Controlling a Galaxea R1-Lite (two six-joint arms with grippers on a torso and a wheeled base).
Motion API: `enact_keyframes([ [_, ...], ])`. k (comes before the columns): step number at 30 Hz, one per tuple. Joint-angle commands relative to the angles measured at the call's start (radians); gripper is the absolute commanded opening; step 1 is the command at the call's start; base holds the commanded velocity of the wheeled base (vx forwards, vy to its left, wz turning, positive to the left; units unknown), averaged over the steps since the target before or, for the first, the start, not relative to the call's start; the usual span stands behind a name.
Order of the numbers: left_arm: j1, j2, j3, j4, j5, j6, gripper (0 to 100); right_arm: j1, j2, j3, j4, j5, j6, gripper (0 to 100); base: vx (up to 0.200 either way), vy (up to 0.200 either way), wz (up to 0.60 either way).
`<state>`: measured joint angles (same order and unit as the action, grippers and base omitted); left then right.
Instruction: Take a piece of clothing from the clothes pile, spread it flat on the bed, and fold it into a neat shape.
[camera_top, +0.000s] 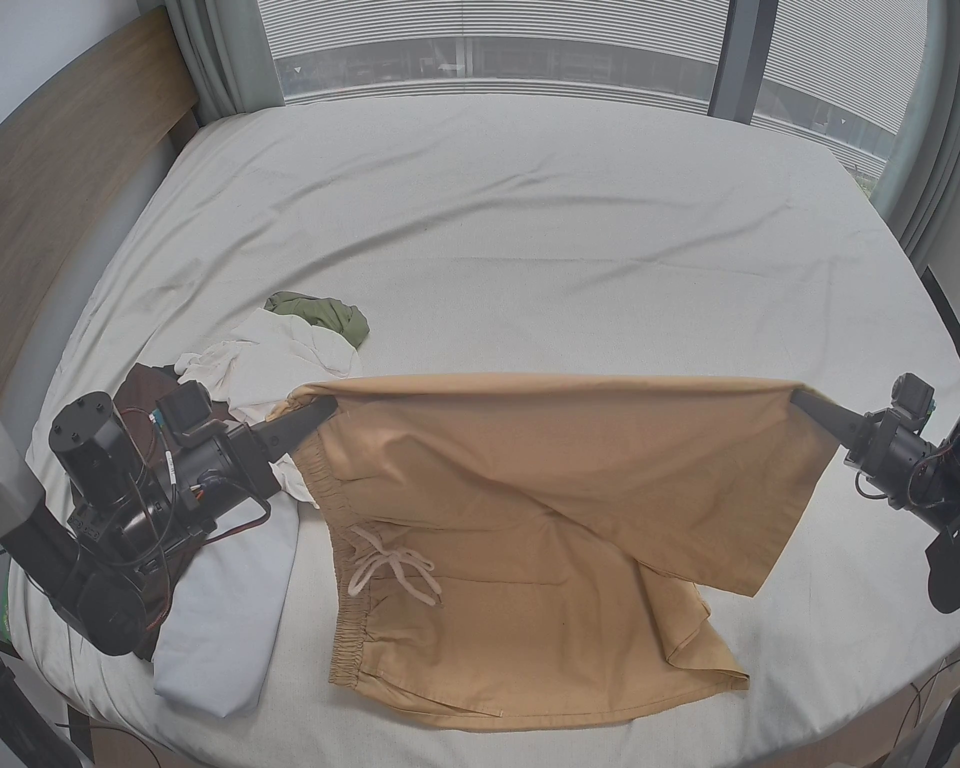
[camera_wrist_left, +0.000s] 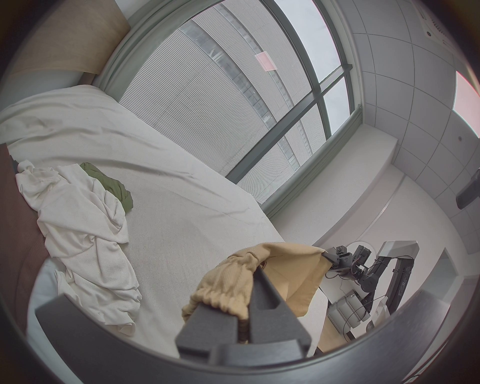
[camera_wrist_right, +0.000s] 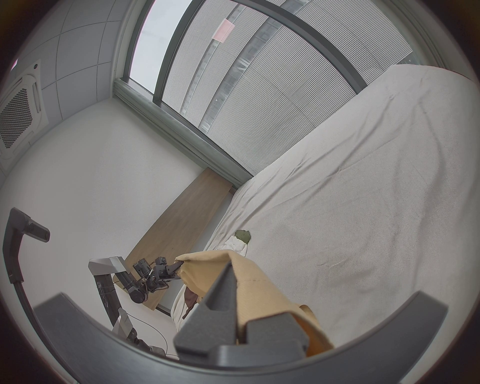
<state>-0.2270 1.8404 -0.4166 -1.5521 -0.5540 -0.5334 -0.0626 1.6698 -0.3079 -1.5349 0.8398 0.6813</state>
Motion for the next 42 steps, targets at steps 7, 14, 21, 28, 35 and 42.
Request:
enact_keyframes([
  [7,0.0,0.008,-0.002,0.0,0.0,0.001,0,0.0,0.002,-0.004,-0.001,-0.001,0.001,0,0.0,0.0,0.0],
  [14,0.0,0.022,-0.033,0.0,0.019,0.003,0,0.009,-0.005,-0.023,-0.002,-0.007,-0.003,0,0.0,0.0,0.0],
  [21,0.0,0.06,-0.065,0.0,0.025,0.003,0,0.015,0.041,-0.106,0.007,-0.007,-0.003,0,0.0,0.0,0.0],
  [28,0.002,0.118,-0.162,0.001,0.086,0.012,0,0.015,0.107,-0.195,0.012,-0.005,-0.003,0,0.0,0.0,0.0],
  [35,0.0,0.149,-0.185,0.001,0.089,0.009,0,0.009,0.206,-0.254,-0.001,-0.008,-0.003,0,0.0,0.0,0.0],
  [42,0.0,0.191,-0.205,0.001,0.123,0.004,0,0.009,0.269,-0.313,-0.001,-0.01,-0.003,0,0.0,0.0,0.0],
])
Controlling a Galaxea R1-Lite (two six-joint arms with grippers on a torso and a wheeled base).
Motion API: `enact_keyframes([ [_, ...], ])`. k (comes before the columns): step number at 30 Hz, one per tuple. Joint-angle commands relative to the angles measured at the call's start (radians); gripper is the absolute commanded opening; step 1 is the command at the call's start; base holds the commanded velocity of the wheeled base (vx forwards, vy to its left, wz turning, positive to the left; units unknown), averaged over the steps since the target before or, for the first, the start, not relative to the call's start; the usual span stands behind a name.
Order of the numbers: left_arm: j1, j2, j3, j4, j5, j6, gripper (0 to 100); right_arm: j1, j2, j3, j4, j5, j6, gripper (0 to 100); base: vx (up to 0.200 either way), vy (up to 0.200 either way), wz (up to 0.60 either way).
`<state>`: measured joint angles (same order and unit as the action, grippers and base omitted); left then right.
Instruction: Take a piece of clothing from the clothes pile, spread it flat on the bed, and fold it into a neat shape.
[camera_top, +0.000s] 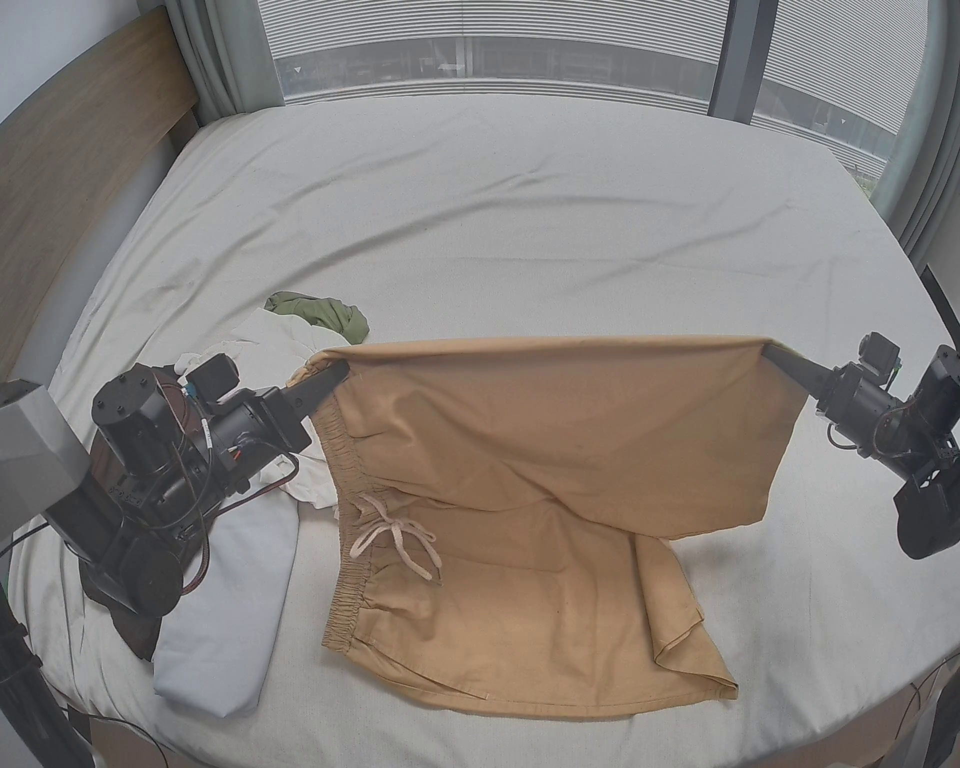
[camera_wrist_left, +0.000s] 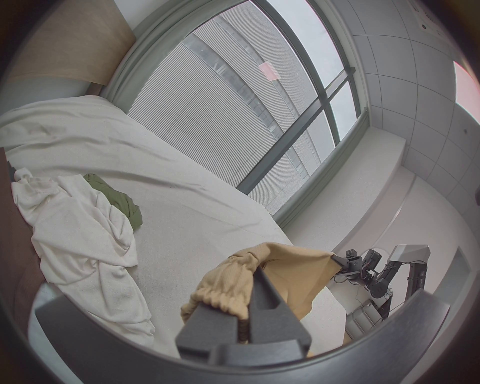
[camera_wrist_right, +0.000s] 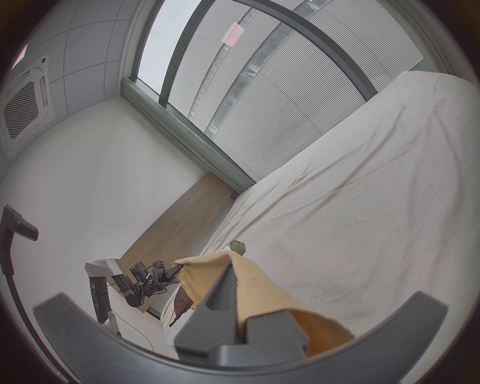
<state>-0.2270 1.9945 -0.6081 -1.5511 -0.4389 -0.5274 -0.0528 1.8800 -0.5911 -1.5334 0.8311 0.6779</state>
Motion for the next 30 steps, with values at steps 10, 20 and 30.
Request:
enact_keyframes([
  [10,-0.002,0.159,-0.116,-0.001,0.088,-0.005,0,0.01,0.14,-0.127,-0.002,-0.003,0.0,0,0.0,0.0,0.0],
  [20,-0.002,0.247,-0.214,-0.001,0.115,-0.008,0,0.007,0.252,-0.25,-0.002,-0.012,0.002,0,0.0,0.0,0.0],
  [30,-0.003,0.28,-0.271,0.0,0.121,-0.022,0,0.008,0.28,-0.286,-0.002,-0.012,0.002,0,0.0,0.0,0.0],
])
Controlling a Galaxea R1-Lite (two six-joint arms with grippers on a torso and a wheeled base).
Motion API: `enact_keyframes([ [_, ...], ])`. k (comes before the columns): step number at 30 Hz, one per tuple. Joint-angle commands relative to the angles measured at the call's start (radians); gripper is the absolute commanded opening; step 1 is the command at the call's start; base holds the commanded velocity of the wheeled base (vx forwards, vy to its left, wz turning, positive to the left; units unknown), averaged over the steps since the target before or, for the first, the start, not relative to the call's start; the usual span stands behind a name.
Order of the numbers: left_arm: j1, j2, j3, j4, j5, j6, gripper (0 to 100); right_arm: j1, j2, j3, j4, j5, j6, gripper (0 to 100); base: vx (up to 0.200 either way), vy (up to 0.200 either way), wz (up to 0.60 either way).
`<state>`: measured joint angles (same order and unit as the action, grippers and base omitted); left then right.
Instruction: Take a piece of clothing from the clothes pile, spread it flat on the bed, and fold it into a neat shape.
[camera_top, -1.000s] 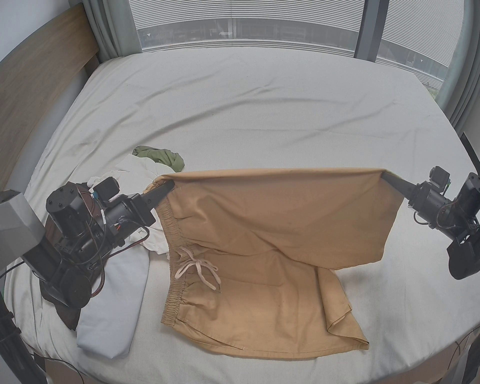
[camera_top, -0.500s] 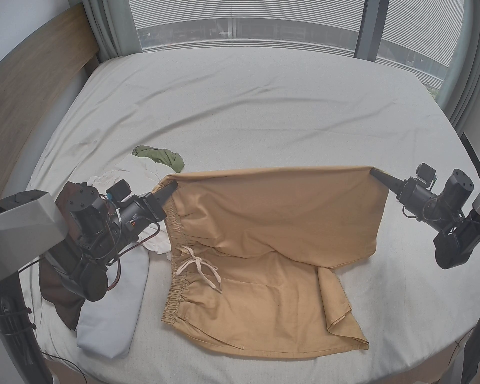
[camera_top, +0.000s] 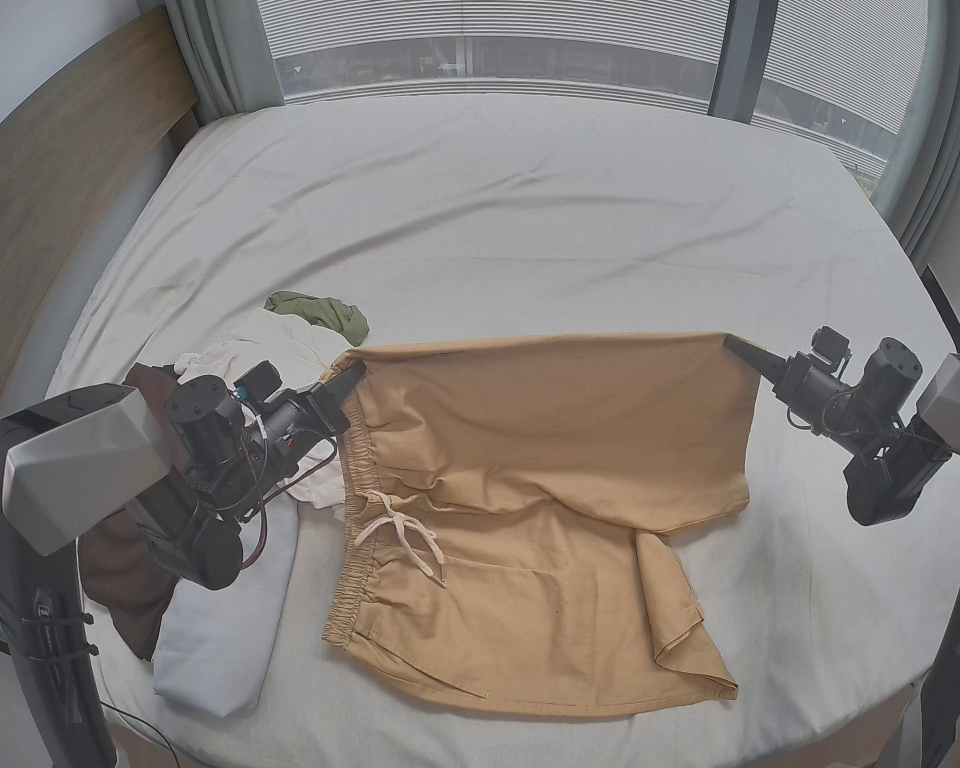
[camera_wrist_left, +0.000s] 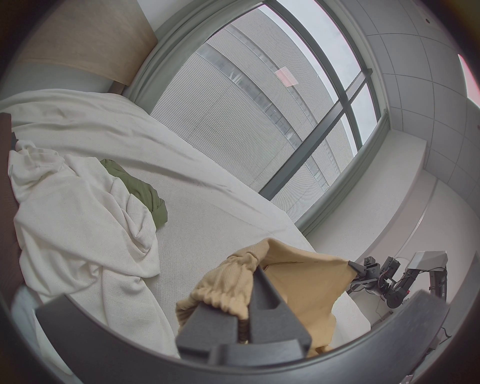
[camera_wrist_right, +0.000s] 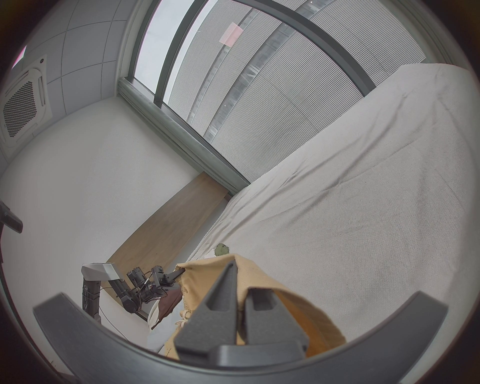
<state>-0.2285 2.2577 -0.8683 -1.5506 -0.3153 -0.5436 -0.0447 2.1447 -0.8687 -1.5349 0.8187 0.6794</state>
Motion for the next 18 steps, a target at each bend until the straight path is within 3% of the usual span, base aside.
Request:
enact_keyframes([
  [1,-0.003,0.017,-0.012,0.0,-0.001,-0.009,0,0.0,0.017,-0.01,-0.001,0.0,-0.001,0,0.0,0.0,0.0],
  [3,-0.005,0.019,-0.014,0.0,-0.002,-0.01,0,-0.001,0.017,-0.01,-0.001,0.0,-0.001,0,0.0,0.0,0.0],
  [4,-0.005,0.02,-0.017,0.0,-0.001,-0.01,100,-0.001,0.017,-0.01,-0.001,0.0,-0.001,100,0.0,0.0,0.0],
  [11,-0.012,0.057,-0.035,0.0,-0.001,-0.036,100,-0.011,0.017,-0.001,-0.001,0.0,-0.001,100,0.0,0.0,0.0],
  [15,-0.011,0.056,-0.021,0.001,0.001,-0.038,100,-0.011,-0.055,0.112,-0.002,0.0,-0.015,100,0.0,0.0,0.0],
  [18,-0.002,0.034,0.022,0.003,0.004,-0.039,100,-0.004,-0.174,0.289,-0.001,0.0,-0.05,100,0.0,0.0,0.0],
])
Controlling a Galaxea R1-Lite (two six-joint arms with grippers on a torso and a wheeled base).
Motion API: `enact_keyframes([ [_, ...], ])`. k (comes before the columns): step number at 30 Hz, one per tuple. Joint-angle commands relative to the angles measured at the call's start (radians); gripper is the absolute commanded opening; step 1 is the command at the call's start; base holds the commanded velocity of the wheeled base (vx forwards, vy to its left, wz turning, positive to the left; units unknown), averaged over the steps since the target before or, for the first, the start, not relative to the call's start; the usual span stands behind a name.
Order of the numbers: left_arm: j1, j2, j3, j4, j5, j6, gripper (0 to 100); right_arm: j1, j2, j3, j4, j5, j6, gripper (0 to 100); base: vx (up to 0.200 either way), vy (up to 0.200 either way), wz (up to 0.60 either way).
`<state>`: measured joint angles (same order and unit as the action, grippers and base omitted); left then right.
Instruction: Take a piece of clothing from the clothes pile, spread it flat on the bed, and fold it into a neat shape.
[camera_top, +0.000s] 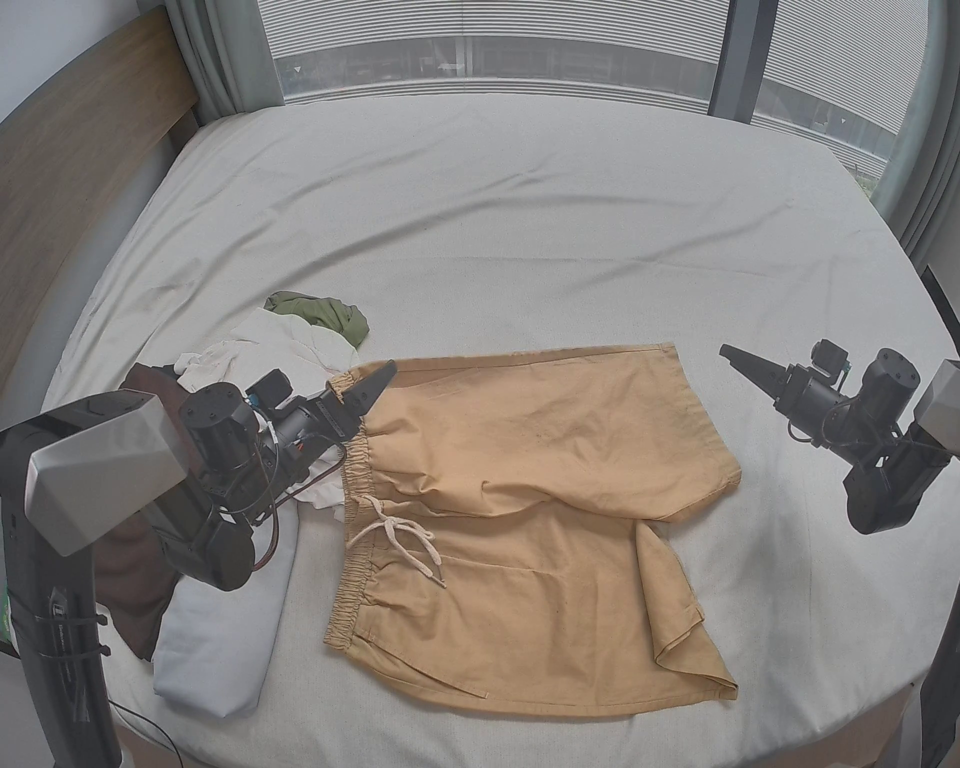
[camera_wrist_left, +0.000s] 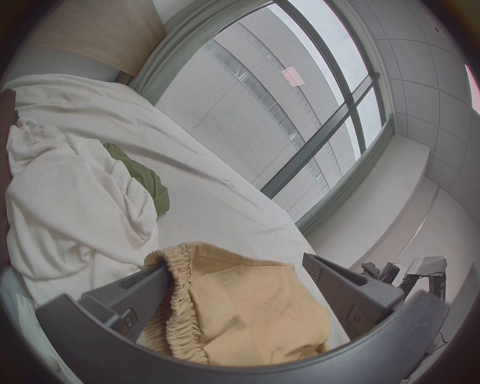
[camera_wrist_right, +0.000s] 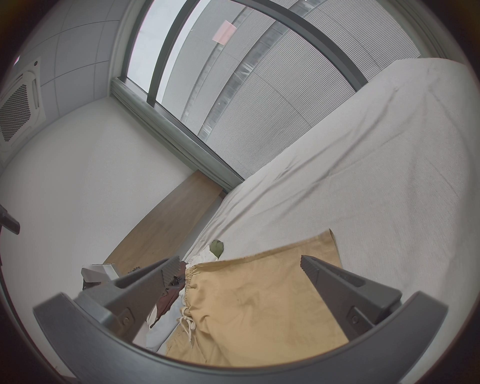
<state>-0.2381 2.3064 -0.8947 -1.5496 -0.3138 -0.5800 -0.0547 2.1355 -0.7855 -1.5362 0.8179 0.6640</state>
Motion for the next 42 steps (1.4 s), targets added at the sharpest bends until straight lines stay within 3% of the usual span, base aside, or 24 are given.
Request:
enact_keyframes([
  [1,0.01,-0.03,0.068,0.005,0.007,-0.003,100,0.007,-0.197,0.253,0.002,0.003,-0.049,100,0.0,0.0,0.0],
  [8,0.005,-0.185,0.313,0.003,0.015,0.008,100,0.01,-0.301,0.559,0.013,0.001,-0.142,100,0.0,0.0,0.0],
  [16,0.005,-0.286,0.473,-0.001,0.005,0.025,100,0.013,-0.221,0.68,0.014,0.001,-0.239,100,0.0,0.0,0.0],
  [20,0.005,-0.309,0.528,-0.001,-0.057,0.025,100,0.033,-0.154,0.738,0.013,0.001,-0.285,100,0.0,0.0,0.0],
  [22,0.005,-0.317,0.542,-0.001,-0.096,0.025,100,0.035,-0.114,0.769,0.013,0.001,-0.311,100,0.0,0.0,0.0],
  [27,-0.001,-0.312,0.553,-0.001,-0.106,0.025,100,0.038,-0.042,0.786,0.016,0.003,-0.371,100,0.0,0.0,0.0],
  [38,-0.012,-0.289,0.551,-0.001,-0.106,0.025,100,0.055,0.049,0.786,0.041,0.004,-0.385,100,0.0,0.0,0.0],
  [42,-0.015,-0.28,0.55,-0.001,-0.106,0.026,100,0.099,0.099,0.786,0.008,-0.022,-0.38,100,0.0,0.0,0.0],
])
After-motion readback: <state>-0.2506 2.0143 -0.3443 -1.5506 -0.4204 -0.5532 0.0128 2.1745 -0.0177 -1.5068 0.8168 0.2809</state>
